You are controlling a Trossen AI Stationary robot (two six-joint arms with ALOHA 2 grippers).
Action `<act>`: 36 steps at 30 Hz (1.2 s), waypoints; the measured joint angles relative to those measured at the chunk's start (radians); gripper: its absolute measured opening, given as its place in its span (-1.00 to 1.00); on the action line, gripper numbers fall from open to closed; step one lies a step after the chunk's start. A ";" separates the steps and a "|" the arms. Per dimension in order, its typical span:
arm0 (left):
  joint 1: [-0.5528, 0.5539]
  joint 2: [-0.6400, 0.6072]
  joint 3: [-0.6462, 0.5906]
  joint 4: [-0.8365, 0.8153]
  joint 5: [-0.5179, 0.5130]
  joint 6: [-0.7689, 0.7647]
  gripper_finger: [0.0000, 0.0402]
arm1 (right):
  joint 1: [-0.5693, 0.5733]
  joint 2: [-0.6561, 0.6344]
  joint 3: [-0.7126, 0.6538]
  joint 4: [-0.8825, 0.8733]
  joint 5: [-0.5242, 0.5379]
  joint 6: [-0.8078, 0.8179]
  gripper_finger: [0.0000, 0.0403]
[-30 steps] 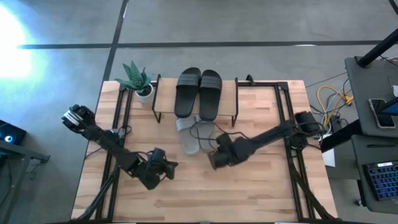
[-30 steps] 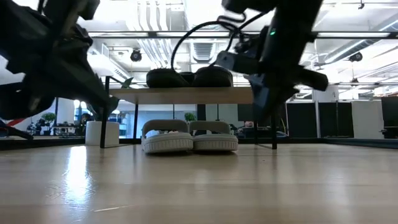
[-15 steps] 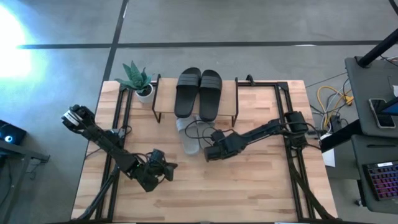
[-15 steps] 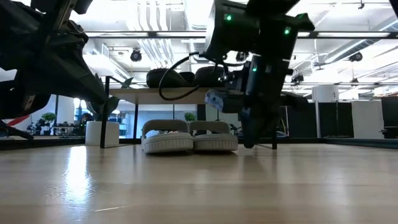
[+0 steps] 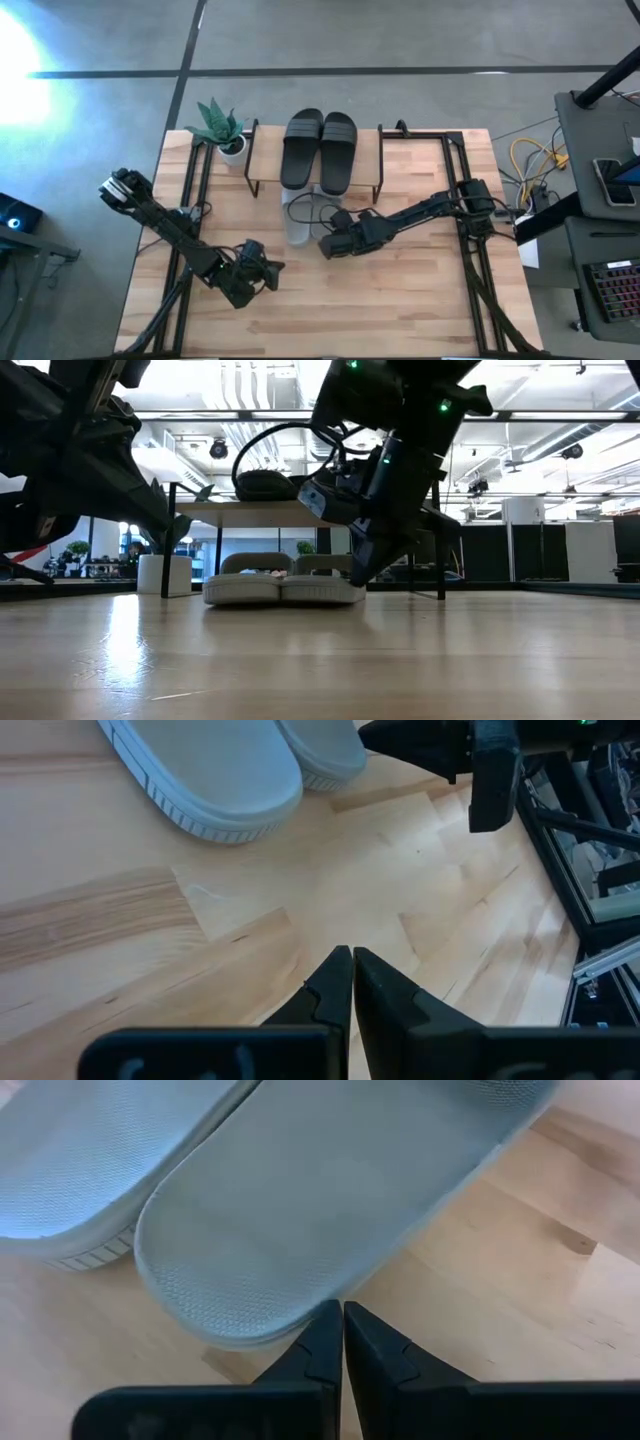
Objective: Pick and place slides into the shelf
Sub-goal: Put the gray slippers under the shelf
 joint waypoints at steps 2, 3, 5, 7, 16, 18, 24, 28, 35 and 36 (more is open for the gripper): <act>0.000 0.000 0.000 0.000 0.000 0.000 -1.00 | 0.000 0.000 0.001 -0.006 0.000 0.000 -0.96; 0.000 0.000 0.000 0.000 0.000 0.000 -1.00 | 0.000 0.000 0.001 -0.015 0.000 0.001 -0.96; 0.000 0.000 0.000 0.000 0.000 0.000 -1.00 | 0.005 -0.003 0.001 -0.034 0.000 0.005 -0.96; 0.000 0.000 -0.002 0.000 0.000 0.000 -1.00 | 0.013 -0.009 0.001 -0.037 0.007 0.003 -0.96; 0.002 0.000 0.000 0.000 0.000 0.006 -1.00 | 0.075 -0.045 0.001 -0.052 0.007 0.019 -0.96; 0.002 0.002 0.001 0.003 0.000 0.048 -1.00 | 0.110 -0.061 0.001 -0.049 0.007 0.020 -0.96; 0.011 0.048 0.014 0.002 -0.006 0.172 -1.00 | 0.227 -0.109 0.001 -0.056 0.044 0.125 -0.96; 0.038 0.115 0.052 0.000 -0.006 0.234 -1.00 | 0.303 -0.144 0.001 -0.060 0.134 0.240 -0.96; 0.126 0.201 0.158 -0.003 0.003 0.467 -1.00 | 0.381 -0.204 0.001 -0.124 0.215 0.320 -0.96; 0.145 0.209 0.167 -0.009 0.016 0.482 -1.00 | 0.388 -0.213 0.001 -0.138 0.231 0.334 -0.96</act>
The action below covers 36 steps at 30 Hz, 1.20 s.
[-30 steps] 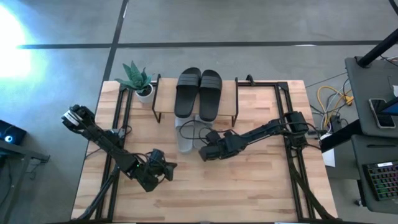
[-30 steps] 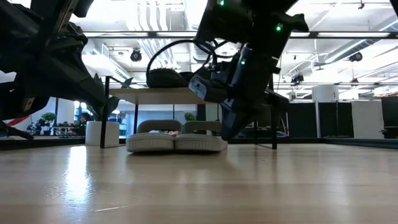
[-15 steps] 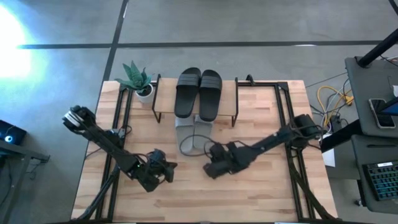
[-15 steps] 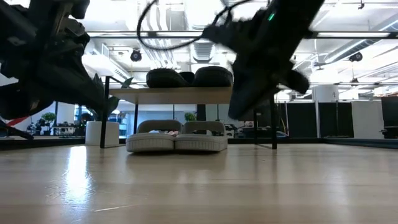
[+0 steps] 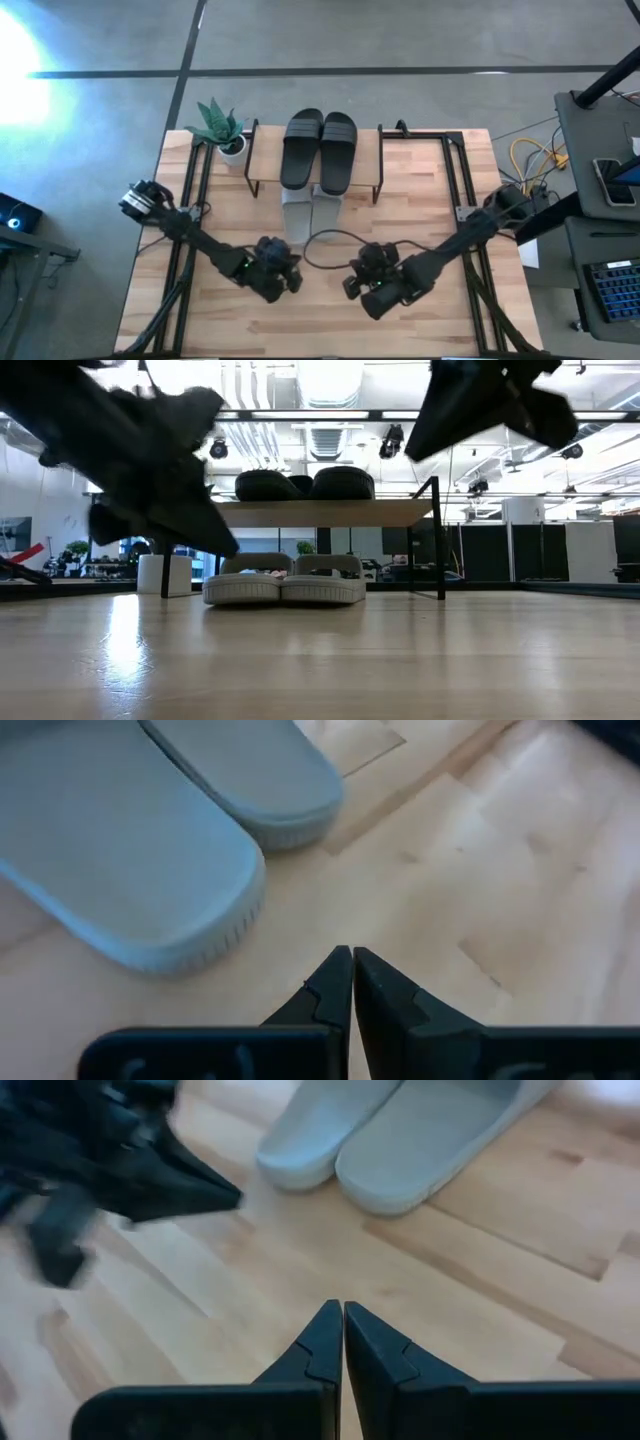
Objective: Pick and place slides into the shelf
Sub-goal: Put the gray slippers under the shelf
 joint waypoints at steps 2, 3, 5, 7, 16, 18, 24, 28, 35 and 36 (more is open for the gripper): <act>0.039 0.009 0.001 -0.019 0.041 0.018 -1.00 | 0.017 -0.022 0.000 -0.023 0.034 0.030 -0.96; 0.056 0.011 -0.005 -0.026 0.064 0.024 -1.00 | 0.026 -0.034 0.000 -0.035 0.054 0.045 -0.96; 0.083 0.013 -0.015 -0.023 0.097 0.046 -1.00 | 0.043 -0.056 0.000 -0.047 0.098 0.063 -0.96; 0.098 0.013 -0.020 -0.023 0.109 0.084 -1.00 | 0.057 -0.078 0.000 -0.062 0.136 0.071 -0.96; 0.168 0.013 -0.026 -0.027 0.124 0.172 -1.00 | 0.059 -0.109 0.000 -0.117 0.159 0.072 -0.96; 0.189 0.013 -0.026 -0.036 0.124 0.203 -1.00 | 0.060 -0.109 0.000 -0.122 0.159 0.079 -0.96; 0.263 0.013 -0.033 -0.045 0.122 0.239 -1.00 | 0.060 -0.102 0.000 -0.128 0.158 0.093 -0.96; 0.314 0.013 -0.037 -0.044 0.111 0.305 -1.00 | 0.060 -0.102 0.000 -0.133 0.158 0.094 -0.96; 0.377 0.013 -0.038 -0.044 0.040 0.338 -1.00 | 0.060 -0.102 0.000 -0.132 0.158 0.094 -0.96; 0.377 0.013 -0.038 -0.044 0.027 0.338 -1.00 | 0.060 -0.102 0.000 -0.133 0.158 0.094 -0.96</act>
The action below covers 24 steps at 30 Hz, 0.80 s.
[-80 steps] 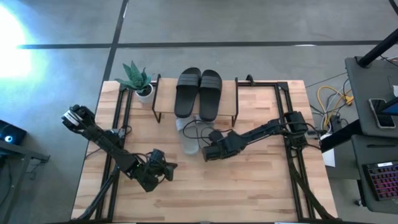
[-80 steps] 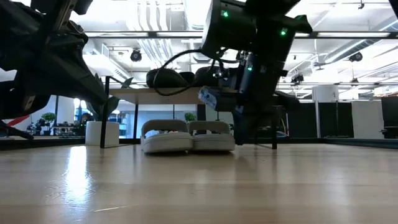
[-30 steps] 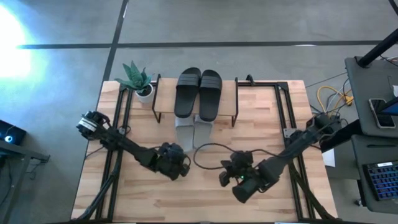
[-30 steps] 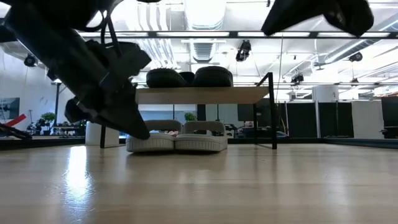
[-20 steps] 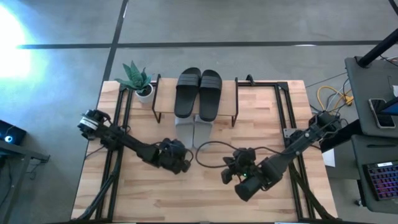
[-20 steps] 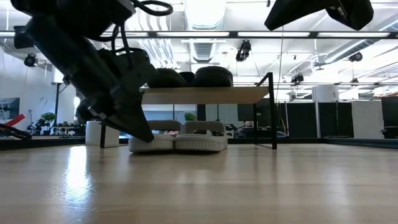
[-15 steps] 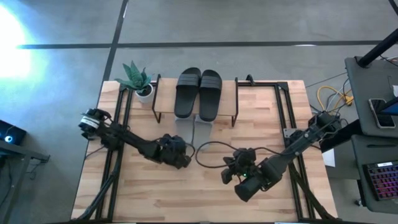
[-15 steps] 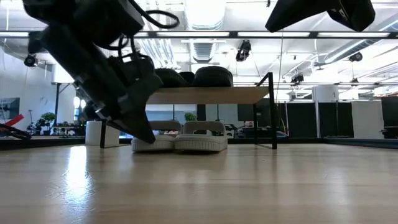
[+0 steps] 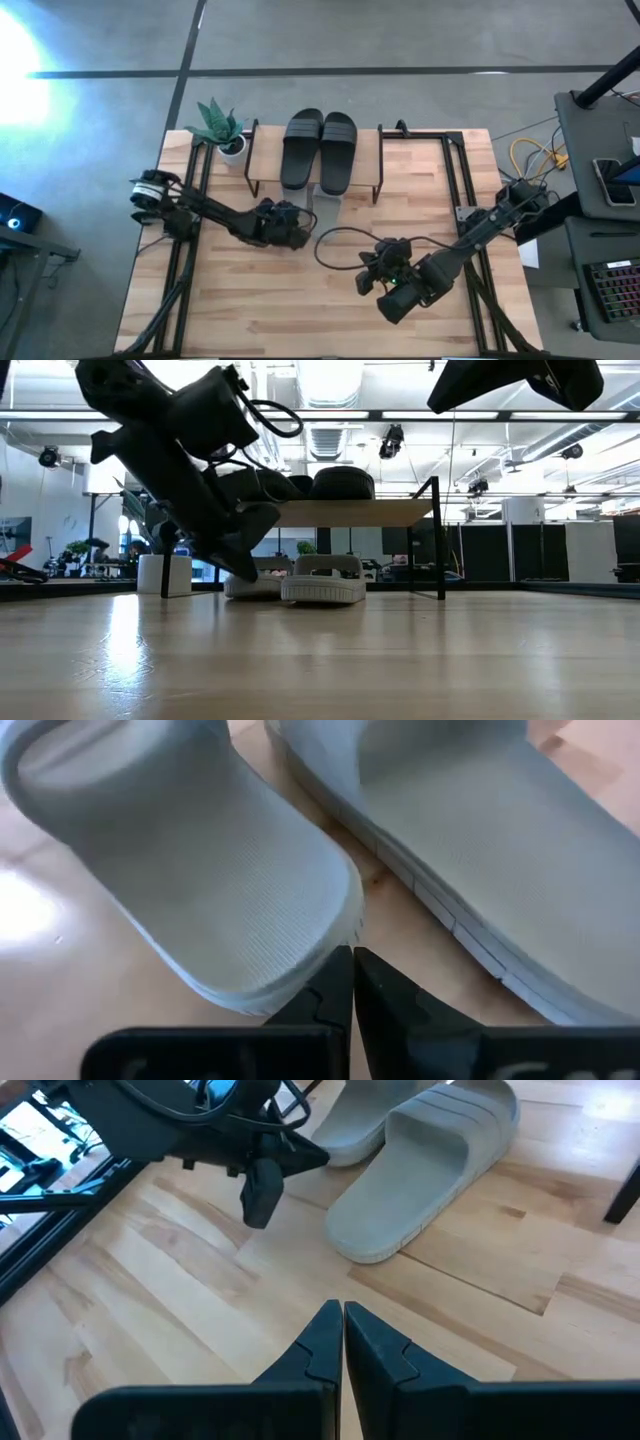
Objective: Pick and place slides into the shelf
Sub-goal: Put the gray slippers under the shelf
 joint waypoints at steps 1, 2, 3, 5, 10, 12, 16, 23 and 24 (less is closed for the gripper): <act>-0.001 0.000 0.001 0.001 -0.004 0.000 -1.00 | 0.000 0.000 0.000 0.000 0.000 0.000 -0.96; -0.002 -0.003 0.002 0.001 -0.004 0.000 -1.00 | 0.000 0.000 0.000 0.000 0.000 0.000 -0.96; -0.010 -0.006 0.004 0.000 -0.004 0.000 -1.00 | 0.000 0.000 0.000 0.000 0.000 0.000 -0.96; -0.035 -0.018 0.013 0.000 -0.007 -0.001 -1.00 | 0.000 0.001 0.000 0.000 -0.001 0.000 -0.96; -0.151 -0.081 0.049 0.003 -0.006 -0.003 -1.00 | -0.015 0.002 -0.004 0.001 -0.100 0.057 -0.96; -0.215 -0.118 0.057 0.001 0.007 -0.013 -1.00 | -0.028 0.002 -0.015 0.002 -0.159 0.117 -0.96; -0.365 -0.193 0.053 -0.016 0.023 -0.135 -1.00 | -0.058 0.002 -0.070 0.047 -0.233 0.192 -0.96; -0.648 -0.279 0.022 -0.070 -0.092 -0.405 -1.00 | -0.154 0.023 -0.243 0.652 -0.418 -0.023 -0.96; -0.680 -0.286 0.017 -0.076 -0.109 -0.436 -1.00 | -0.167 0.035 -0.264 0.740 -0.429 -0.042 -0.96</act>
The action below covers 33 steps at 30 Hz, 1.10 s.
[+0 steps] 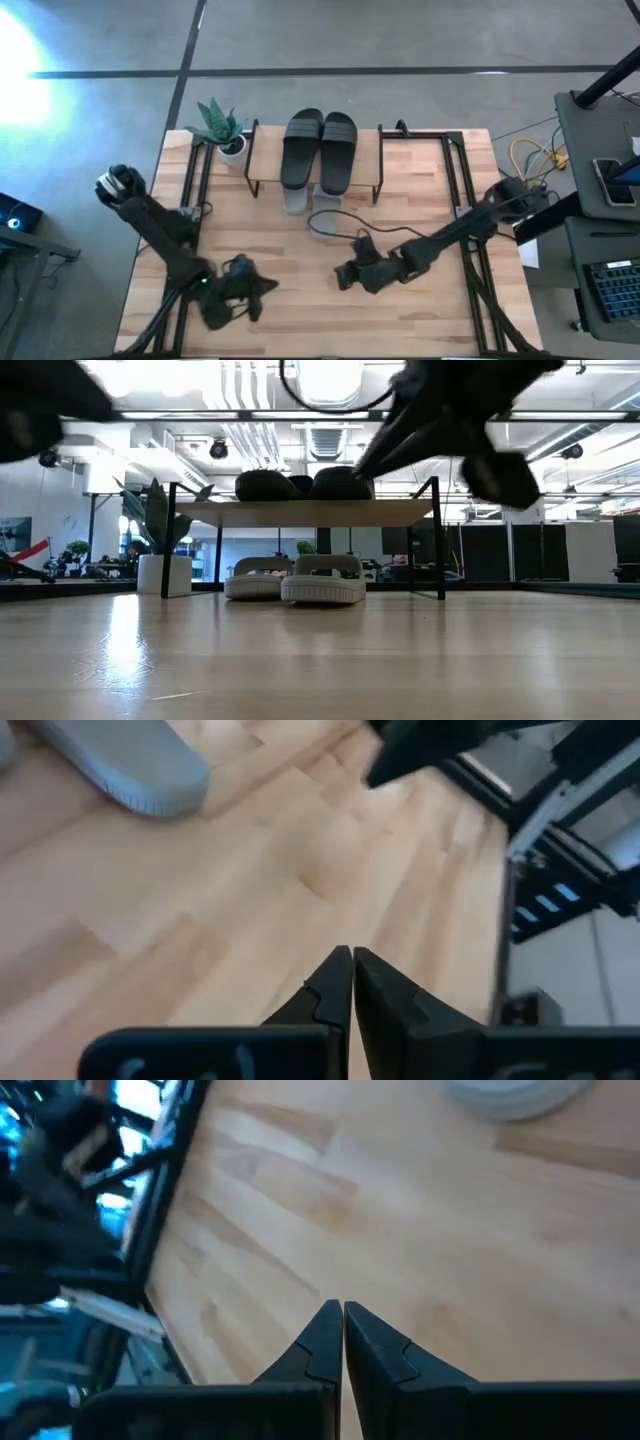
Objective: Pick and place slides into the shelf
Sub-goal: Put the gray slippers under the shelf
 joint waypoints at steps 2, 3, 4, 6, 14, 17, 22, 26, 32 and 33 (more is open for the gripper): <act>-0.051 -0.007 -0.006 -0.014 -0.030 -0.050 -1.00 | -0.026 0.026 -0.026 0.091 -0.001 -0.006 -0.96; -0.070 -0.009 -0.007 -0.022 -0.035 -0.075 -1.00 | -0.039 0.039 -0.028 0.114 -0.002 -0.004 -0.96; -0.086 -0.010 -0.007 -0.030 -0.044 -0.100 -1.00 | -0.050 0.052 -0.029 0.112 -0.002 -0.003 -0.96; -0.108 -0.008 -0.008 -0.037 -0.046 -0.133 -1.00 | -0.070 0.083 -0.027 0.103 -0.003 -0.009 -0.96; -0.128 -0.008 -0.010 -0.039 -0.046 -0.121 -1.00 | -0.128 0.229 0.081 0.091 -0.005 -0.182 -0.96; -0.128 -0.008 -0.010 -0.049 -0.047 -0.116 -1.00 | -0.151 0.285 0.149 0.034 0.002 -0.241 -0.96; -0.128 -0.008 -0.011 -0.064 -0.047 -0.114 -1.00 | -0.173 0.357 0.251 -0.163 0.057 -0.233 -0.96; -0.128 -0.008 -0.012 -0.065 -0.048 -0.114 -1.00 | -0.182 0.373 0.299 -0.253 0.167 -0.218 -0.96; -0.128 -0.008 -0.018 -0.064 -0.076 -0.113 -1.00 | -0.219 0.369 0.330 -0.317 0.341 -0.270 -0.96; -0.127 -0.008 -0.019 -0.065 -0.083 -0.113 -1.00 | -0.230 0.367 0.334 -0.325 0.360 -0.267 -0.96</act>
